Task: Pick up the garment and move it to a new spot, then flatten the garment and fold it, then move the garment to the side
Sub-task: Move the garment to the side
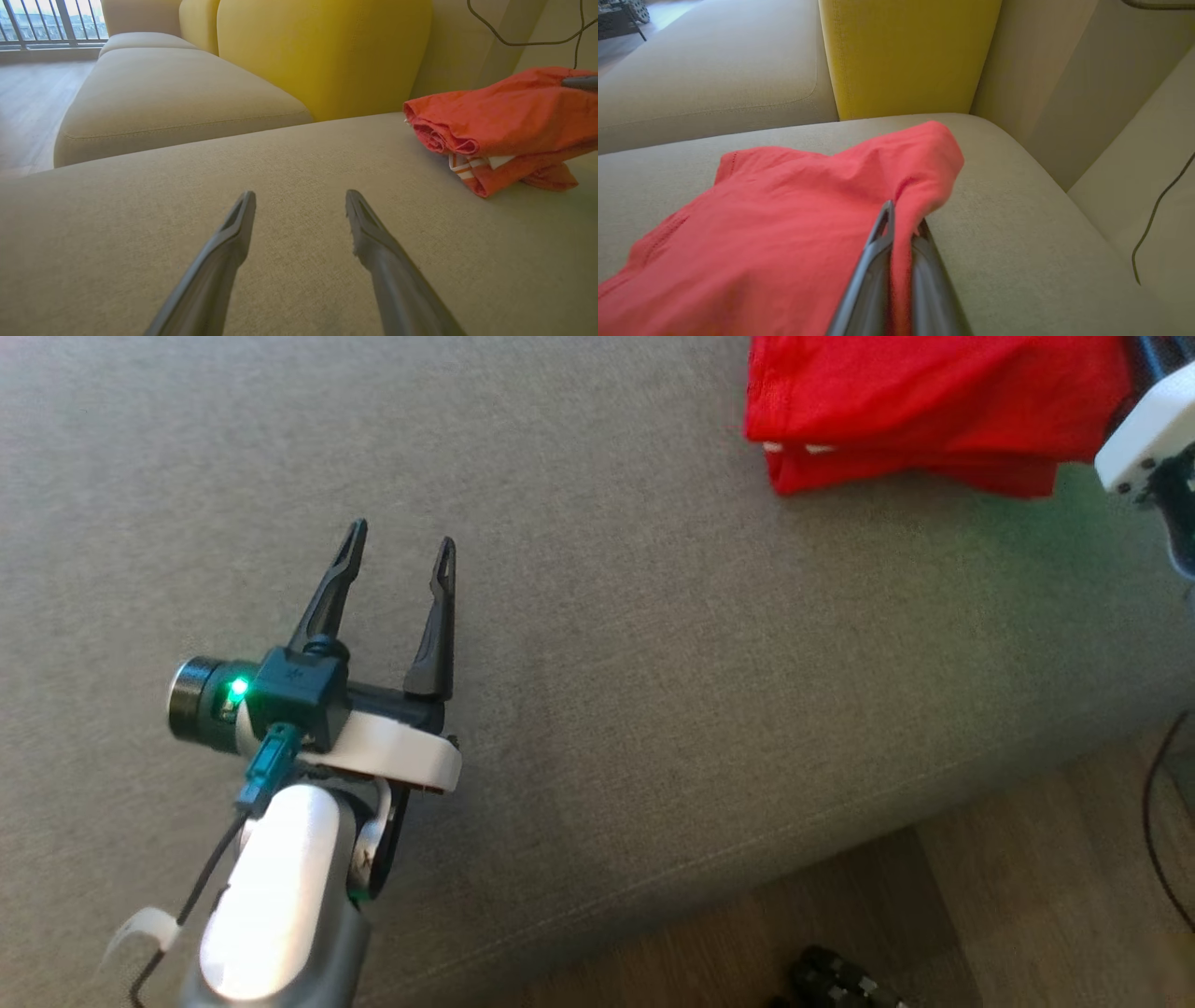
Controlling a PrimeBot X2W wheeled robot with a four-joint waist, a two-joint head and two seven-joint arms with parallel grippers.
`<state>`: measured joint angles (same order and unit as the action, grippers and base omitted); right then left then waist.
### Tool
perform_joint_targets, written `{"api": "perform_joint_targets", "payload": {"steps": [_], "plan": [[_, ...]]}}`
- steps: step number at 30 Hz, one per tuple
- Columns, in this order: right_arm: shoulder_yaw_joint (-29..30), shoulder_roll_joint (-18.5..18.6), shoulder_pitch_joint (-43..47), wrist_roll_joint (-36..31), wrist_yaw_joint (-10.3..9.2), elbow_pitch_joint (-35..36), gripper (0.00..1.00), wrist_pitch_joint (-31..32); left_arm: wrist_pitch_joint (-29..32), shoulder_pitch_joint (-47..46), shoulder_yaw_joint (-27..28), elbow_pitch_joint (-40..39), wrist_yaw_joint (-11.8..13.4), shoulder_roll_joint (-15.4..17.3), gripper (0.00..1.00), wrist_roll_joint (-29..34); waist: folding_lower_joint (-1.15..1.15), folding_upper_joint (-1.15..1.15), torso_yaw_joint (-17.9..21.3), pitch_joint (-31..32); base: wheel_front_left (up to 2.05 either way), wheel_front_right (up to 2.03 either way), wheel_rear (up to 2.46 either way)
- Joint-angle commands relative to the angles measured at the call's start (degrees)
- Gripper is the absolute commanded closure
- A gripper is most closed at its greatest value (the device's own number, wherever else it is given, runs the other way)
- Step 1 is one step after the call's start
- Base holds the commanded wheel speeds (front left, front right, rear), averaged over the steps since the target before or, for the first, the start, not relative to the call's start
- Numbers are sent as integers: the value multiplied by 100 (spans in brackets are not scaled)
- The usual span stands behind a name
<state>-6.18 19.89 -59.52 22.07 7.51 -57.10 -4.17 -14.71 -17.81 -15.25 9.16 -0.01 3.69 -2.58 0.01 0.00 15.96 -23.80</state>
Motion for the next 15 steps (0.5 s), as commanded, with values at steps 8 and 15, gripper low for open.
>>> {"api": "perform_joint_targets", "payload": {"steps": [8,15], "plan": [[-343,257,-638,-604,-2,-628,100,-531,-29,-250,105,-106,-6,187,0,95,-1,0,62,-309,0,0,0],[-328,297,-794,-938,-2,-1146,0,-873,-29,-269,72,-84,31,162,0,31,-1,0,-47,-222,0,0,0]]}}
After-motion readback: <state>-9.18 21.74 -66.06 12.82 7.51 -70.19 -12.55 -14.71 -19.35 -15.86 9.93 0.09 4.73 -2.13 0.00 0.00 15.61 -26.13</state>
